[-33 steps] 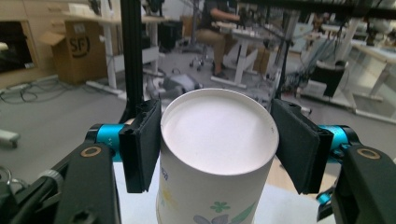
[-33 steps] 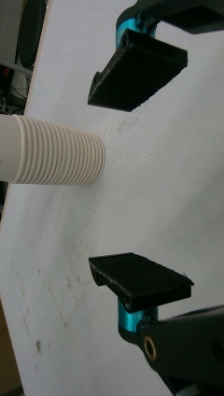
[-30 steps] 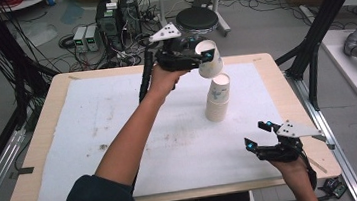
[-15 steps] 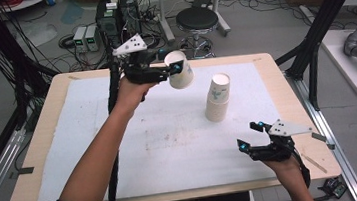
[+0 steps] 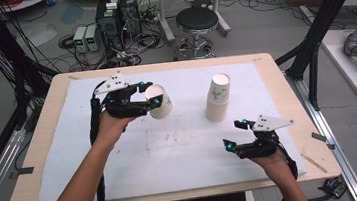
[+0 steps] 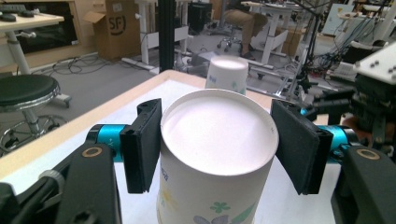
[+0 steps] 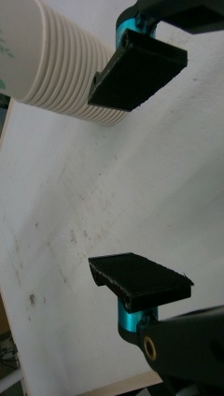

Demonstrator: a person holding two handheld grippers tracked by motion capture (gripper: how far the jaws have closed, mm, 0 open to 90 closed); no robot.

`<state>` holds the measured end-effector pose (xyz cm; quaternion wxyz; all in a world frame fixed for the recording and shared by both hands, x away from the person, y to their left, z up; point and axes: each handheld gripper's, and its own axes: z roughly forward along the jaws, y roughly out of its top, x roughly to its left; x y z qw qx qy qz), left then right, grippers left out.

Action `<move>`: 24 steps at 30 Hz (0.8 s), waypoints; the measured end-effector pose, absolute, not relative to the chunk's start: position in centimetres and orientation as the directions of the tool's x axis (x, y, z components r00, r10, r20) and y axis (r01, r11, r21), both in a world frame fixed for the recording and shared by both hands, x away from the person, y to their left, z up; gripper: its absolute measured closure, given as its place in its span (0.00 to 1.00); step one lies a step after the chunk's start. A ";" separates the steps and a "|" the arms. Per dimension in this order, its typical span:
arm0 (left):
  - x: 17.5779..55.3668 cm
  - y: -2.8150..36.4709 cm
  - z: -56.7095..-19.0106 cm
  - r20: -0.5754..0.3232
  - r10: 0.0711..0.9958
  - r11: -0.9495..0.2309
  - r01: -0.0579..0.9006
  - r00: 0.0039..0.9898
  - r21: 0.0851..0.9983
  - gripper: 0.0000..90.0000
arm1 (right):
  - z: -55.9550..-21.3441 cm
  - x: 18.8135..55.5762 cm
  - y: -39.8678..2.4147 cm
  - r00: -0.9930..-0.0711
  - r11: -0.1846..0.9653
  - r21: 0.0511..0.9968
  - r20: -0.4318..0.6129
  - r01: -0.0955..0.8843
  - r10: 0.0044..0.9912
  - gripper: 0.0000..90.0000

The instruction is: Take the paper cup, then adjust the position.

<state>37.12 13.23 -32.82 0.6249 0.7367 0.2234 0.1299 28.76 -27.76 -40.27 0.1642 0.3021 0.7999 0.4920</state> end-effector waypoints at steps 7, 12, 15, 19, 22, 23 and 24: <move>36.5 14.0 -34.0 -0.107 0.500 -0.109 0.185 0.859 0.977 0.41 | -40.1 29.7 -26.3 -0.788 0.352 0.883 0.031 0.310 0.615 0.22; 35.9 14.0 -34.2 -0.102 0.485 -0.113 0.177 0.868 0.978 0.40 | -40.0 29.8 -25.4 -0.808 0.369 0.880 0.029 0.300 0.588 0.22; 35.6 14.0 -34.5 -0.106 0.476 -0.114 0.181 0.873 0.977 0.41 | -39.9 30.0 -24.8 -0.818 0.367 0.882 0.036 0.296 0.573 0.22; 35.3 13.8 -35.0 -0.104 0.462 -0.132 0.184 0.881 0.974 0.40 | -39.8 30.2 -24.0 -0.835 0.376 0.881 0.039 0.287 0.548 0.22; 35.0 13.5 -35.4 -0.104 0.450 -0.141 0.186 0.887 0.972 0.41 | -39.7 30.5 -23.4 -0.848 0.383 0.881 0.038 0.278 0.528 0.22; 34.9 13.3 -35.5 -0.108 0.446 -0.142 0.189 0.889 0.972 0.41 | -39.6 30.5 -23.3 -0.851 0.381 0.884 0.036 0.272 0.524 0.22; 34.7 13.1 -35.7 -0.106 0.439 -0.150 0.190 0.892 0.970 0.41 | -39.5 30.5 -23.2 -0.857 0.382 0.884 0.040 0.270 0.514 0.22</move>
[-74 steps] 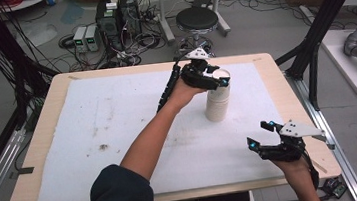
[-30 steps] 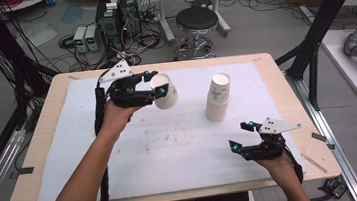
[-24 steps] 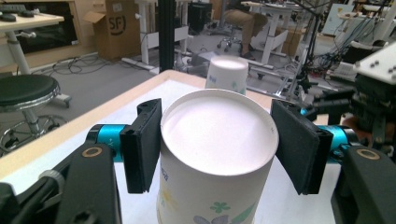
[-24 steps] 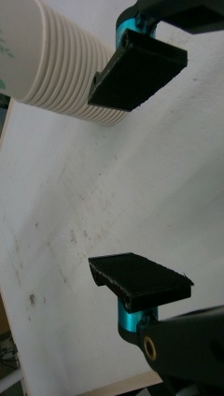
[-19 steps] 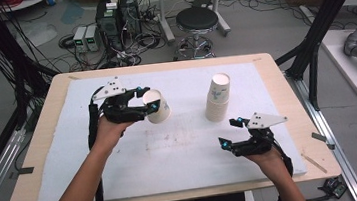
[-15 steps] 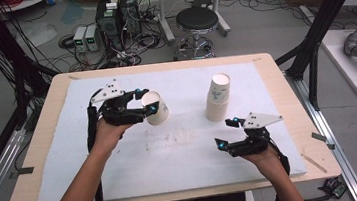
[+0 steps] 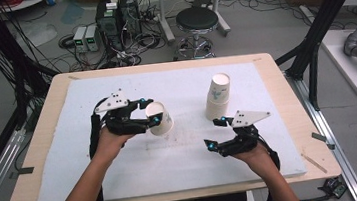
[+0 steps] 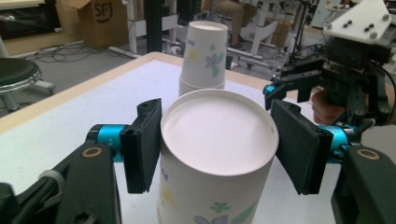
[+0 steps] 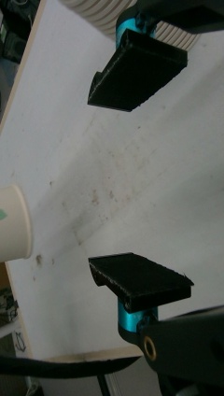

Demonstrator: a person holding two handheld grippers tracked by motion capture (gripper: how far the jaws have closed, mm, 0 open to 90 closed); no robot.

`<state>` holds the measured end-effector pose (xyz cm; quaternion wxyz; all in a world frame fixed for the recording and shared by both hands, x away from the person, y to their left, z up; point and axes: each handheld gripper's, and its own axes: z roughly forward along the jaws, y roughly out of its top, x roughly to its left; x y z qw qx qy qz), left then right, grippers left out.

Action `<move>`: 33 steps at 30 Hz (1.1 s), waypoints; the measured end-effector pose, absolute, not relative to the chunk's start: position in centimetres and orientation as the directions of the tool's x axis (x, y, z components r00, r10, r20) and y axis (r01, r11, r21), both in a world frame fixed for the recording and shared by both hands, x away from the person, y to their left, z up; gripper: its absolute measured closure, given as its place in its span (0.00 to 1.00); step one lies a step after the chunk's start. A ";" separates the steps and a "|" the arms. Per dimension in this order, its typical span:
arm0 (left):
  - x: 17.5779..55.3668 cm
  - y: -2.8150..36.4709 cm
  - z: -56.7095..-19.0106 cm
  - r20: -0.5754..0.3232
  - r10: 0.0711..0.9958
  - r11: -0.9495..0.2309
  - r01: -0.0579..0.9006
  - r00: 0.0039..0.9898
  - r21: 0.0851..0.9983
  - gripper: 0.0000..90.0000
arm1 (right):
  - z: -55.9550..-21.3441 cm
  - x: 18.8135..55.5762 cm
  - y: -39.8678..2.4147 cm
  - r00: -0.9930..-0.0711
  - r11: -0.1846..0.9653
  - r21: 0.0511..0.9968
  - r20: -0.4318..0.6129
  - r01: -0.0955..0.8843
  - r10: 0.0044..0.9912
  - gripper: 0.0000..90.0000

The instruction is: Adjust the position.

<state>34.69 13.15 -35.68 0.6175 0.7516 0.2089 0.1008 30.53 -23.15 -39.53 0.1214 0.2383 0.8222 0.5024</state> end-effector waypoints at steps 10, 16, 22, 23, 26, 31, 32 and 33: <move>33.1 11.7 -36.8 -0.104 0.384 -0.173 0.182 0.918 0.968 0.41 | -39.5 30.8 -20.8 -0.907 0.375 0.900 0.051 0.223 0.417 0.22; 32.5 10.9 -37.1 -0.106 0.344 -0.185 0.178 0.933 0.966 0.41 | -39.8 30.7 -19.8 -0.920 0.371 0.904 0.060 0.214 0.386 0.22; 32.3 9.9 -37.4 -0.111 0.310 -0.197 0.179 0.944 0.964 0.41 | -40.1 30.8 -19.4 -0.925 0.373 0.903 0.066 0.215 0.374 0.22; 32.3 9.8 -37.4 -0.112 0.304 -0.196 0.178 0.946 0.964 0.41 | -40.1 30.8 -19.3 -0.928 0.376 0.902 0.066 0.214 0.368 0.22; 32.2 9.3 -37.4 -0.119 0.288 -0.189 0.178 0.950 0.966 0.41 | -40.3 30.7 -19.0 -0.930 0.383 0.898 0.070 0.217 0.361 0.22; 32.1 8.7 -37.4 -0.123 0.261 -0.188 0.176 0.957 0.966 0.41 | -40.4 30.7 -18.6 -0.937 0.388 0.898 0.070 0.209 0.343 0.22; 32.1 8.6 -37.4 -0.123 0.255 -0.189 0.174 0.959 0.966 0.41 | -40.4 30.7 -18.6 -0.938 0.387 0.898 0.072 0.208 0.339 0.22; 32.1 8.5 -37.5 -0.125 0.247 -0.188 0.174 0.961 0.967 0.41 | -40.4 30.7 -18.5 -0.941 0.389 0.898 0.073 0.206 0.332 0.22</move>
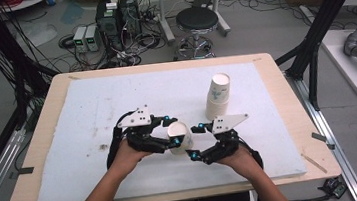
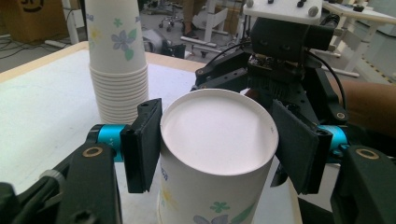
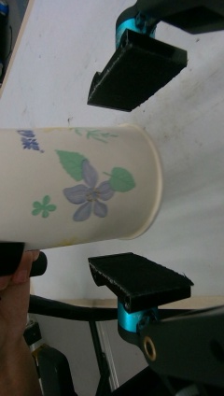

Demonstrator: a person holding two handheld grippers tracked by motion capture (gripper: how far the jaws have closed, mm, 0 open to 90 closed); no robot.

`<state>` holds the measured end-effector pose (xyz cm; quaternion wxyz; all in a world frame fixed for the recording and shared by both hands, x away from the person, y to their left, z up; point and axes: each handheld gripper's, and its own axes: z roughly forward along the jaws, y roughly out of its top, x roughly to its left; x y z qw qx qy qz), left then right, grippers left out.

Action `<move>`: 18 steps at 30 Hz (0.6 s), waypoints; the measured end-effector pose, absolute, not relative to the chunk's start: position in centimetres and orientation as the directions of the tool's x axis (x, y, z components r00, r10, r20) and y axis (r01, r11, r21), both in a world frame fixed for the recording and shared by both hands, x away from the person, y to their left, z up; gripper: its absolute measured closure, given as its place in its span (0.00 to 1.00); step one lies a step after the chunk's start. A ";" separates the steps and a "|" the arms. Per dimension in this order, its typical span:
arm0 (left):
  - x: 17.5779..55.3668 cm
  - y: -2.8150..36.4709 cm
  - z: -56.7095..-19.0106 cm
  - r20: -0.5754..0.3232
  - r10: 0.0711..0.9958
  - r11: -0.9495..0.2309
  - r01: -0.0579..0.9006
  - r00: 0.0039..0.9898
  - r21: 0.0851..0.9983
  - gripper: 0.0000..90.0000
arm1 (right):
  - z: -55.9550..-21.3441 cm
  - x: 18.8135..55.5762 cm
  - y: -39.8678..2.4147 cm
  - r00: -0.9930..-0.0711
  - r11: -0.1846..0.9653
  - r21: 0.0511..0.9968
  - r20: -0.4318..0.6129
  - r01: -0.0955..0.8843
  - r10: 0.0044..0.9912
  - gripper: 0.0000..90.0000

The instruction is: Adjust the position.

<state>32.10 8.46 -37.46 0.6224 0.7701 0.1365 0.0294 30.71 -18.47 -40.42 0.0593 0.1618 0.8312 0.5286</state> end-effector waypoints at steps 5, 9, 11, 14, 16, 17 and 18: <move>32.2 8.3 -37.5 -0.131 0.223 -0.175 0.172 0.966 0.969 0.41 | -40.6 30.8 -17.7 -0.945 0.397 0.895 0.072 0.202 0.319 0.22; 32.2 8.4 -37.4 -0.145 0.208 -0.145 0.177 0.967 0.973 0.41 | -40.7 31.0 -17.4 -0.948 0.400 0.895 0.071 0.197 0.309 0.22; 32.3 8.5 -37.4 -0.153 0.200 -0.130 0.181 0.968 0.975 0.41 | -40.7 31.1 -17.3 -0.947 0.394 0.897 0.076 0.202 0.312 0.22; 32.3 8.5 -37.4 -0.163 0.187 -0.110 0.185 0.969 0.977 0.41 | -40.7 31.2 -17.4 -0.948 0.383 0.901 0.083 0.203 0.307 0.23; 32.2 8.4 -37.4 -0.161 0.183 -0.113 0.184 0.970 0.976 0.41 | -40.7 31.2 -17.4 -0.952 0.376 0.905 0.088 0.199 0.292 0.27; 32.3 8.4 -37.4 -0.160 0.182 -0.113 0.182 0.970 0.977 0.41 | -40.7 31.2 -17.4 -0.954 0.378 0.904 0.092 0.200 0.286 0.28; 32.3 8.4 -37.4 -0.162 0.182 -0.112 0.184 0.970 0.977 0.41 | -40.7 31.2 -17.4 -0.955 0.373 0.905 0.102 0.205 0.279 0.31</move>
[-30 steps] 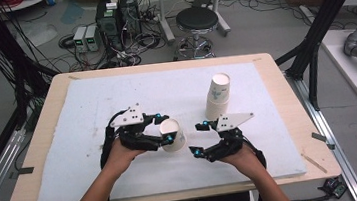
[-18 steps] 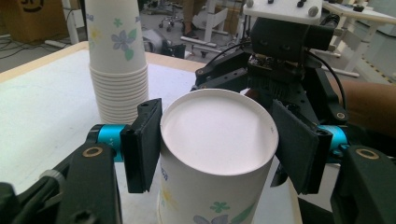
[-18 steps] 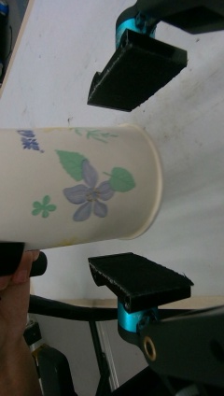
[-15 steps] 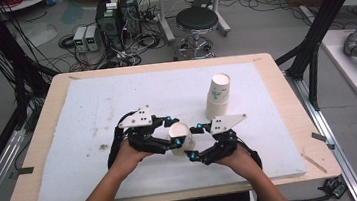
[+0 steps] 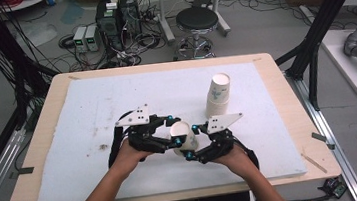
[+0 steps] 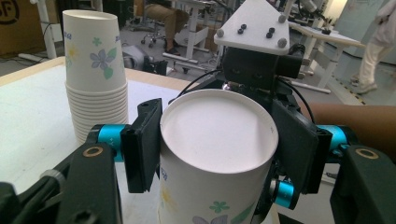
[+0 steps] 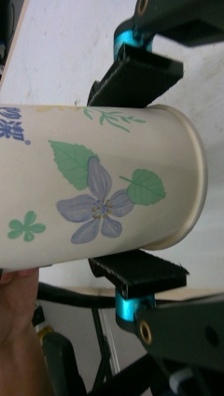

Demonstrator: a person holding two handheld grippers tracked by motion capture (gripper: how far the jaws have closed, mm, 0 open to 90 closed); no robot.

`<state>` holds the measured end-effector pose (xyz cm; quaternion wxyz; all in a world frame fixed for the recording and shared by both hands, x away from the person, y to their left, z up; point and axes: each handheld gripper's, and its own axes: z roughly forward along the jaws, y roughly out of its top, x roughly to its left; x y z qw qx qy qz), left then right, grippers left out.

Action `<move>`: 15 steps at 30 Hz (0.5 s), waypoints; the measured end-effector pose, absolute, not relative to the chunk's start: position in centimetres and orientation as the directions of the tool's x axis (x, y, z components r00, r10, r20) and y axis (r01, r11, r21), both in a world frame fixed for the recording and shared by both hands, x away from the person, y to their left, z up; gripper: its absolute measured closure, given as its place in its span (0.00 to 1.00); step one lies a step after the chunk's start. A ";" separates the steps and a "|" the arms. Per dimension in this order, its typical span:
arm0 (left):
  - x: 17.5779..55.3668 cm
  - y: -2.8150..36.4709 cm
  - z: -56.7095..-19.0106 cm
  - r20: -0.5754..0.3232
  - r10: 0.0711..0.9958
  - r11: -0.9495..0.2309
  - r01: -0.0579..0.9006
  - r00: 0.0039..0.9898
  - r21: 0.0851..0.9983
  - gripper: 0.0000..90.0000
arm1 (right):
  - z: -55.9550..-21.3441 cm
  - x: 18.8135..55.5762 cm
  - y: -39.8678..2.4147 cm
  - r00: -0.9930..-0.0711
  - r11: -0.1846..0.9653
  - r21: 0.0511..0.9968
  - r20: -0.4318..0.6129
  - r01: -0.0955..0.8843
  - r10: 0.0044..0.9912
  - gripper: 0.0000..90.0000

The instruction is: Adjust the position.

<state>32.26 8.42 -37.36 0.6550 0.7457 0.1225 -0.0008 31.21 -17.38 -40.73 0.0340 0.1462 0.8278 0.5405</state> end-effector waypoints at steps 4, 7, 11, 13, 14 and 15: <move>32.3 8.5 -37.4 -0.165 0.179 -0.112 0.187 0.970 0.976 0.41 | -40.6 31.2 -17.5 -0.960 0.378 0.906 0.091 0.191 0.266 0.37; 32.2 8.4 -37.3 -0.152 0.197 -0.132 0.180 0.969 0.975 0.40 | -40.7 31.2 -17.5 -0.962 0.395 0.900 0.081 0.183 0.260 0.39; 32.5 8.7 -37.0 -0.155 0.260 -0.171 0.203 0.953 0.964 0.14 | -40.6 31.3 -17.6 -0.963 0.414 0.893 0.073 0.179 0.258 0.40; 32.5 8.9 -36.8 -0.145 0.258 -0.194 0.199 0.955 0.961 0.14 | -40.6 31.3 -17.6 -0.964 0.432 0.884 0.069 0.178 0.256 0.40; 32.5 9.0 -36.7 -0.142 0.260 -0.201 0.198 0.955 0.959 0.14 | -40.6 31.3 -17.7 -0.964 0.437 0.882 0.067 0.178 0.256 0.40; 32.5 9.2 -36.6 -0.140 0.256 -0.208 0.196 0.956 0.958 0.14 | -40.5 31.4 -17.7 -0.965 0.445 0.878 0.063 0.175 0.255 0.40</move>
